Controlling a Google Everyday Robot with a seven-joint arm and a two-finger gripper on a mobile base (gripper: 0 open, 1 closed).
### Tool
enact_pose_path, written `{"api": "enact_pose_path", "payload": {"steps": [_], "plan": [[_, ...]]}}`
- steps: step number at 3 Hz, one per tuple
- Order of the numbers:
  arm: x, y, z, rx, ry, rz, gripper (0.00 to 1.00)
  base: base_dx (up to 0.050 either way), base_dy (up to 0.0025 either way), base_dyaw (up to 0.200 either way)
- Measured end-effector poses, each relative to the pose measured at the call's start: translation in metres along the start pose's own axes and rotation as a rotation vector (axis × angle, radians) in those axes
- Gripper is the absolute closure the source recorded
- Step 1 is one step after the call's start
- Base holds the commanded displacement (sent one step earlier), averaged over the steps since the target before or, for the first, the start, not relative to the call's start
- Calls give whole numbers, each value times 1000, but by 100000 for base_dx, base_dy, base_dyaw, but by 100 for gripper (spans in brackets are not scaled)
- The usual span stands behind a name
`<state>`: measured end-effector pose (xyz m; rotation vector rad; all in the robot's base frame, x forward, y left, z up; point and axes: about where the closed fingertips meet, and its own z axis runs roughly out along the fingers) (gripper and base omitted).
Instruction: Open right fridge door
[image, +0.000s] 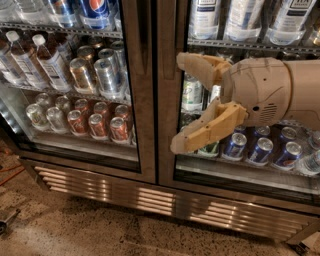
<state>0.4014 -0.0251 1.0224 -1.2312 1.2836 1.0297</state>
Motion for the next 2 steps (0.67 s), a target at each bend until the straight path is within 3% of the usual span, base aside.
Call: {"api": "enact_pose_path", "payload": {"steps": [1,2], "plan": [[-4,-5,-5,40,-29,7,0,0,0,0],[-4,-6,-5,40,-29,7,0,0,0,0]]}}
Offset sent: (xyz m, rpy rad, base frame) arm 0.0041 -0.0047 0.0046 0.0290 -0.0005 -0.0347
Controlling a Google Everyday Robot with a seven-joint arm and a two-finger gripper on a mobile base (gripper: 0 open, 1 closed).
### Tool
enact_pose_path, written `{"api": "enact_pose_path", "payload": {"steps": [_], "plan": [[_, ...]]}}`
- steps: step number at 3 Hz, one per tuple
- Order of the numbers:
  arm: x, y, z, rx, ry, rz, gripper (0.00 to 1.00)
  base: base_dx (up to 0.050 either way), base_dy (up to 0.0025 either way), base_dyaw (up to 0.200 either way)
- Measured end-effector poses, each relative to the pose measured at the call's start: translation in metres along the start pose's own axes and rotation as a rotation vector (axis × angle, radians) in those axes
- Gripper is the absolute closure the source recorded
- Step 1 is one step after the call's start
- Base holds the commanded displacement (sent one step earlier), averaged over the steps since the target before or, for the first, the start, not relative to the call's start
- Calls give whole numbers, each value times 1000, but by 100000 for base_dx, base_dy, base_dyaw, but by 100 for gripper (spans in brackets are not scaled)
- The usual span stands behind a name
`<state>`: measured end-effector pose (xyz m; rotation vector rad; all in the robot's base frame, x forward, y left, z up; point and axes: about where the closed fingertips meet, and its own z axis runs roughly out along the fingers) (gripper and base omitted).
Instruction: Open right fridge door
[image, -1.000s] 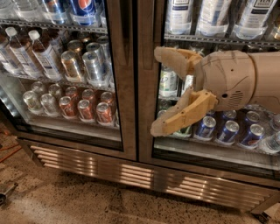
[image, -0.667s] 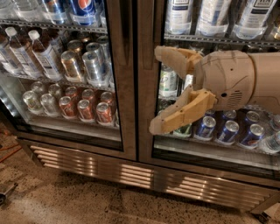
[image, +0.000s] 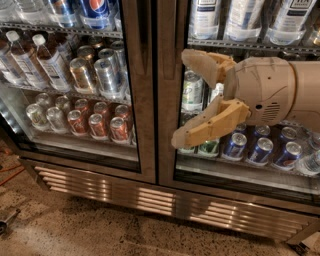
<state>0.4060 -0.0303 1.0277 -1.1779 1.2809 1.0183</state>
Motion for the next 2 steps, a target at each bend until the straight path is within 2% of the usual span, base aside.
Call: {"api": "enact_pose_path", "payload": {"steps": [1,2], "plan": [[-11,-19,2,28,17,3,0,0,0,0],[-26,-50,11,66,46,15,0,0,0,0]]}}
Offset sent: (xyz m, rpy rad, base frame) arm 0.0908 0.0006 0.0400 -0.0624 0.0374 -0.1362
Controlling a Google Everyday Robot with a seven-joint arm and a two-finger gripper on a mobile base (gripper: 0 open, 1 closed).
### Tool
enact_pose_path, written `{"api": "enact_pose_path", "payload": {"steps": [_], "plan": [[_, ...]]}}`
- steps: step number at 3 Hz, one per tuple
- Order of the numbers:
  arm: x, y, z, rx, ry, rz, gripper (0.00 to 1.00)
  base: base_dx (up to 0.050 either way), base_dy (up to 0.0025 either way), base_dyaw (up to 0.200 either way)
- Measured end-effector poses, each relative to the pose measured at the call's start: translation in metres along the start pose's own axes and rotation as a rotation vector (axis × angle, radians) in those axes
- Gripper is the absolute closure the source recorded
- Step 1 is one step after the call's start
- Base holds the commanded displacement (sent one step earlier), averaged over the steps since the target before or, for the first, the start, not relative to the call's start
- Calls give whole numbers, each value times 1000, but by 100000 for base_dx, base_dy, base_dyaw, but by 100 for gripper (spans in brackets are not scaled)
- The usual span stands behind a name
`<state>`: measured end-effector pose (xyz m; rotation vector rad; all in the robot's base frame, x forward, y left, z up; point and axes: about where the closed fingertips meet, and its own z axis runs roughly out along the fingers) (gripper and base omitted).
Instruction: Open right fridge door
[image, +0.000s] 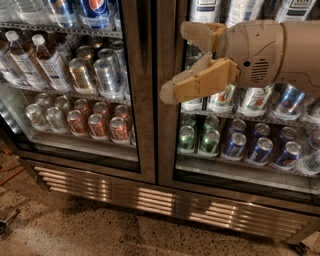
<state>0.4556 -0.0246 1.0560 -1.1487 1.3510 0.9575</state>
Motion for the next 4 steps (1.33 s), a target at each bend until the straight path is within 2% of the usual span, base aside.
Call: {"api": "enact_pose_path", "payload": {"steps": [1,2,3,4], "plan": [[0,0,0,0,0,0,0,0,0,0],[24,-3,-2,-7,-40,55,0,0,0,0],[20,-17,-4,21,-15,59,0,0,0,0],[20,-17,-4,21,-15,59,0,0,0,19801]]}}
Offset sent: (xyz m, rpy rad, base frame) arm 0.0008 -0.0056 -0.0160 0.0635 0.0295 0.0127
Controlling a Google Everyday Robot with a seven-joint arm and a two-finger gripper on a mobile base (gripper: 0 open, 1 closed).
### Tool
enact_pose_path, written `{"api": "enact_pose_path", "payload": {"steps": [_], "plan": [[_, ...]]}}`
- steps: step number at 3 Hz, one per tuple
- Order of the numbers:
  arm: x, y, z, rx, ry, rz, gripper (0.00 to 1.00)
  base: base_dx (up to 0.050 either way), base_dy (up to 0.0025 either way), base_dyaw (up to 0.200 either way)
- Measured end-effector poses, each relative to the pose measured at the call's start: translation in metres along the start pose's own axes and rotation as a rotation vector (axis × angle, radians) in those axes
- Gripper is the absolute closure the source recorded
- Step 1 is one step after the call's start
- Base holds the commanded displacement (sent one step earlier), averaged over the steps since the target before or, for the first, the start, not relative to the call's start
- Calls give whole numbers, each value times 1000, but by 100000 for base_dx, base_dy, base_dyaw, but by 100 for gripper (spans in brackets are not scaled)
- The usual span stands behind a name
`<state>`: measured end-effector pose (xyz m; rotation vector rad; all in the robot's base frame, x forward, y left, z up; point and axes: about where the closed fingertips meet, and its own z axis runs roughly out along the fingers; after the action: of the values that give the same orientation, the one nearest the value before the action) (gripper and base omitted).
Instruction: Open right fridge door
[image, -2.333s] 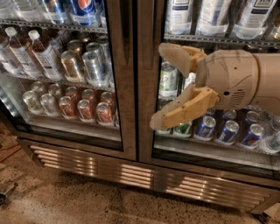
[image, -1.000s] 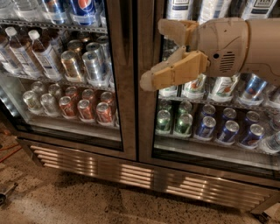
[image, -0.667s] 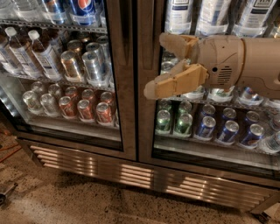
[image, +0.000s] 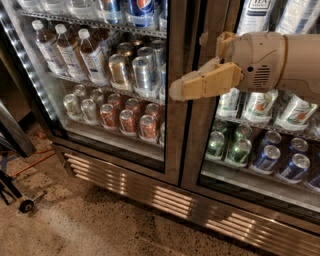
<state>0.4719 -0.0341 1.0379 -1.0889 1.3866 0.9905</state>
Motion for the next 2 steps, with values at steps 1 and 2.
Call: {"api": "enact_pose_path", "payload": {"steps": [1,2], "plan": [[0,0,0,0,0,0,0,0,0,0],[0,0,0,0,0,0,19,0,0,0]]}}
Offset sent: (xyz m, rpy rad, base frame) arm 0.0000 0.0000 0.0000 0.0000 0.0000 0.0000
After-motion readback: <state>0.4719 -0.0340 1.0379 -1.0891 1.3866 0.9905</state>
